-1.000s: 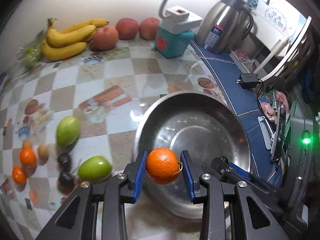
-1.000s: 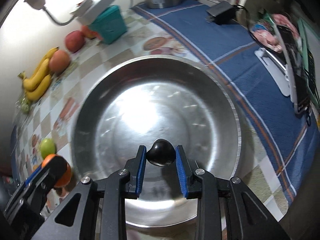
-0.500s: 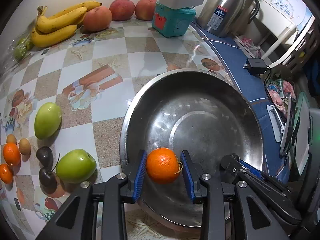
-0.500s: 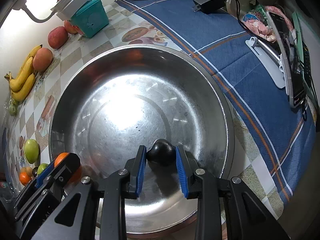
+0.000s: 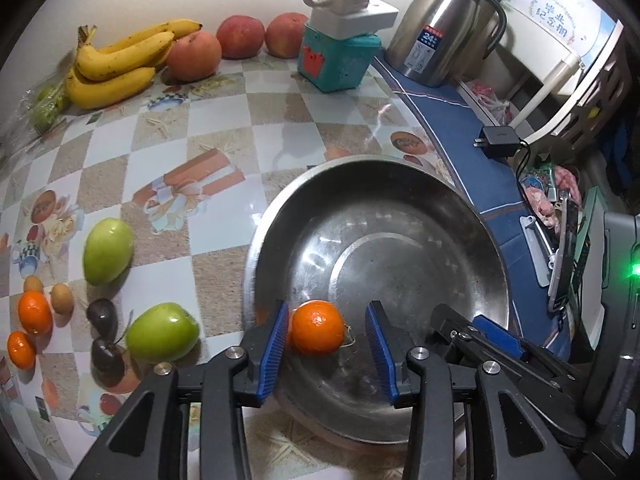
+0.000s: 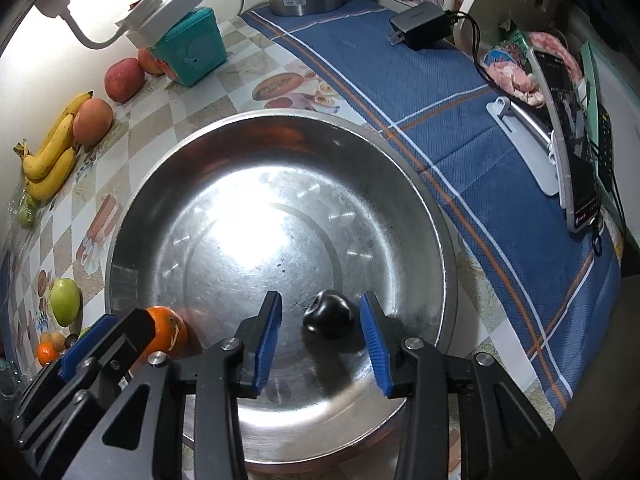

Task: Organize fruits
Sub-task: 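Carry the plum and orange into the steel basin and open both tools, then grasp a second orange with the left tool while the right tool approaches a green fruit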

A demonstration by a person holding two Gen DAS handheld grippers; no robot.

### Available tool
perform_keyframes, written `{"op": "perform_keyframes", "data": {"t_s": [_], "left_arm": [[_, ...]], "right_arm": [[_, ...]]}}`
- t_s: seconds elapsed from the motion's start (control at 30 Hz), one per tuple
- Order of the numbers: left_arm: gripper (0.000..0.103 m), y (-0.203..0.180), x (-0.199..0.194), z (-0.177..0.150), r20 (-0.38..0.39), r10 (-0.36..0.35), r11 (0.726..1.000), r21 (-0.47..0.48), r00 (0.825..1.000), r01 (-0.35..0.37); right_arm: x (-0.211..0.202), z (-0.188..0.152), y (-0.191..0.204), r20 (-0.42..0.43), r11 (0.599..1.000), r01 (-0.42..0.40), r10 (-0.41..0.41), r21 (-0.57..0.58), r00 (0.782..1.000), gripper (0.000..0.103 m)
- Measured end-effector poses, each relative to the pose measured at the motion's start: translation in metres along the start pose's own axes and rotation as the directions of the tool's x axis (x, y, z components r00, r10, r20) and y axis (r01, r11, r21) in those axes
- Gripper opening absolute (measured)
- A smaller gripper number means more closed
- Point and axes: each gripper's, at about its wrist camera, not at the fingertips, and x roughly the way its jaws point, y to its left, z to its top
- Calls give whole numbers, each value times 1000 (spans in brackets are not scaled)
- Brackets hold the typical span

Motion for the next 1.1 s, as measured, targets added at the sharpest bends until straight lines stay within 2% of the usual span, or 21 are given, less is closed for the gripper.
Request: {"op": "perform_keyframes", "data": {"t_s": [0.07,0.13,0.17,0.2,0.27,0.33,0.4,0.57,0.63,0.77,0.83,0.93,1.1], "left_arm": [[54,6,-6,1,1,11,1000,-19,1000,-11],[68,14,-14,2,14,43,998,-43,999,-43],[70,18,-18,2,20,67,996,-52,998,-66],[75,22,-20,2,21,93,994,-61,995,-92],[86,32,-24,1,16,156,984,-90,988,-154],[100,49,-27,-1,3,212,968,-136,977,-210],[102,62,-30,-3,-9,229,958,-173,973,-227],[103,93,-40,-7,-16,239,935,-265,971,-235],[103,102,-45,-9,-9,256,927,-280,967,-249],[103,117,-50,-10,-5,279,910,-319,960,-266],[103,126,-54,-10,5,282,903,-340,960,-263],[103,137,-61,-11,27,283,893,-372,959,-253],[103,158,-71,-13,55,268,873,-435,962,-218]], "right_arm": [[-2,-1,1,8,1000,-1,1,-3,1000,57],[-4,-2,3,17,1000,-7,7,-9,1000,60],[-4,-1,4,19,1000,-9,9,-13,1000,64],[-5,-1,6,24,1000,-9,10,-21,1000,70],[-6,-1,10,31,999,-12,13,-39,999,76],[-6,-2,13,36,998,-17,19,-54,999,78],[-6,-3,17,38,998,-18,21,-67,999,83],[-8,-7,22,45,995,-28,32,-92,998,86],[-7,-8,24,42,994,-31,35,-100,998,94],[-7,-10,29,49,993,-29,35,-114,998,96],[-8,-11,31,55,992,-35,42,-118,998,96],[-11,-12,36,62,991,-41,49,-130,997,103],[-19,-14,49,84,986,-72,85,-152,993,103]]}}
